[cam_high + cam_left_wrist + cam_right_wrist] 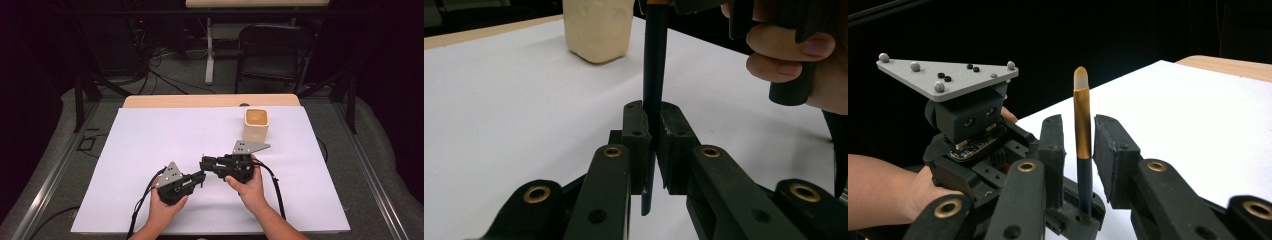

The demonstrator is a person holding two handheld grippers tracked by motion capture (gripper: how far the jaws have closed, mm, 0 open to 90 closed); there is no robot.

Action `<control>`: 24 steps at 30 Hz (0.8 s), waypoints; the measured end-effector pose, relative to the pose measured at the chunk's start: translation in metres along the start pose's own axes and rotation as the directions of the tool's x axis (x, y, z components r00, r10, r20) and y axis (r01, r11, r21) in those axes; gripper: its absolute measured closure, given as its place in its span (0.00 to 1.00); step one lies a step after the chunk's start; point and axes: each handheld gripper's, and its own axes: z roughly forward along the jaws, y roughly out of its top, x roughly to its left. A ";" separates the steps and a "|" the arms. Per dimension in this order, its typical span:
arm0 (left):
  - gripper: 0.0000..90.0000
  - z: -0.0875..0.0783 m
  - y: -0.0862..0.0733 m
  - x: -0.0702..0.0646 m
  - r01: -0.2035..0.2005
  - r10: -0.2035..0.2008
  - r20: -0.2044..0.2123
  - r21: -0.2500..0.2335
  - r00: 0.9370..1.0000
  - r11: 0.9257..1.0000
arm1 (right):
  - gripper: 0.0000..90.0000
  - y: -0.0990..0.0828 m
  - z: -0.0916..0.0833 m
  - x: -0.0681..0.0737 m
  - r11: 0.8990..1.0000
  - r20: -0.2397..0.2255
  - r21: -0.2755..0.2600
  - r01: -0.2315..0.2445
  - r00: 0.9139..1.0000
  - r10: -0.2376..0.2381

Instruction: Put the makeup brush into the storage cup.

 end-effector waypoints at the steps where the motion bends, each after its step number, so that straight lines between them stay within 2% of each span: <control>1: 0.92 0.000 0.000 0.000 0.000 0.000 0.001 0.001 1.000 1.000 | 0.83 0.000 0.000 0.000 1.000 0.000 -0.001 0.001 1.000 -0.001; 11: 0.92 0.002 0.000 -0.001 -0.006 0.006 0.012 0.006 1.000 1.000 | 0.88 0.000 0.000 0.000 1.000 0.001 0.001 -0.001 1.000 0.001; 12: 0.92 0.002 0.000 -0.002 -0.006 0.006 -0.001 0.007 1.000 1.000 | 0.88 0.000 0.000 0.000 1.000 0.002 0.001 -0.001 1.000 0.001; 24: 0.92 0.001 0.000 -0.002 -0.011 0.011 0.002 0.009 1.000 1.000 | 0.91 0.000 -0.001 -0.001 1.000 0.016 -0.002 0.011 1.000 -0.011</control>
